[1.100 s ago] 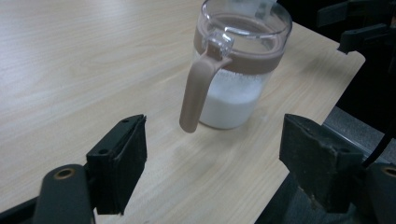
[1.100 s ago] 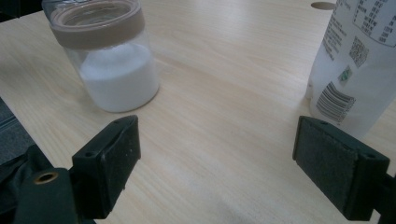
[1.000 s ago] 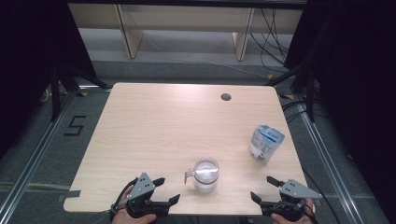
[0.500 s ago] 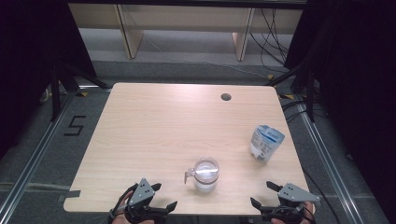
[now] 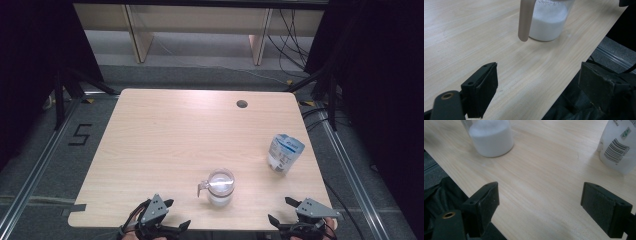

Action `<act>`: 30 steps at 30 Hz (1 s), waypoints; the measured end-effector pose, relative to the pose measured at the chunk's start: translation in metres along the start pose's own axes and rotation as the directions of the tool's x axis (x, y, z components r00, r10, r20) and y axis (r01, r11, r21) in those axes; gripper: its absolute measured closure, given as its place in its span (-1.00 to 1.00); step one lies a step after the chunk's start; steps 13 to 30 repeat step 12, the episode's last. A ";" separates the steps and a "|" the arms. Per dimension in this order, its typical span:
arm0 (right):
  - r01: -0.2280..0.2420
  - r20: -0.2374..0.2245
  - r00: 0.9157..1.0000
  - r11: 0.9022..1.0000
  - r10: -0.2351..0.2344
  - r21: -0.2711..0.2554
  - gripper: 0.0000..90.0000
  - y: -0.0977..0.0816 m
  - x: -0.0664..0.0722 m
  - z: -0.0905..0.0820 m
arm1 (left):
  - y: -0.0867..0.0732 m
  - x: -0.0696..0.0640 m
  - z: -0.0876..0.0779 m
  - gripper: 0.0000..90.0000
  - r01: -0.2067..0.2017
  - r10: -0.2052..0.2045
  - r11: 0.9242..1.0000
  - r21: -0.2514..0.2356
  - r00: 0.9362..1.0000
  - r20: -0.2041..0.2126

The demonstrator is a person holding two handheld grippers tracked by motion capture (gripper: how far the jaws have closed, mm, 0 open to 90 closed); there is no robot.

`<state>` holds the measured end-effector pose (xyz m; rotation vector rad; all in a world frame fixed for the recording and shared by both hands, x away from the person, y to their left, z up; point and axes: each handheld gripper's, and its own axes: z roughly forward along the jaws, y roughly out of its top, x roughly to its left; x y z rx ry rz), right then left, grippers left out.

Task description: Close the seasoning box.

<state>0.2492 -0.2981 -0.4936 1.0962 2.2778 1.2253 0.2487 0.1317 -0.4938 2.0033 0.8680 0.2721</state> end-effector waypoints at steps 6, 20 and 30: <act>0.002 0.008 1.000 1.000 -0.002 0.017 -0.65 -0.001 0.000 0.001 | 0.000 0.002 0.001 -0.66 -0.013 0.013 1.000 0.005 1.000 -0.007; -0.006 0.027 1.000 1.000 0.006 0.022 -0.65 -0.002 0.000 0.001 | -0.001 0.002 0.002 -0.66 0.012 -0.012 1.000 -0.002 1.000 -0.013; -0.006 0.027 1.000 1.000 0.006 0.022 -0.65 -0.002 0.000 0.001 | -0.001 0.002 0.002 -0.66 0.012 -0.012 1.000 -0.002 1.000 -0.013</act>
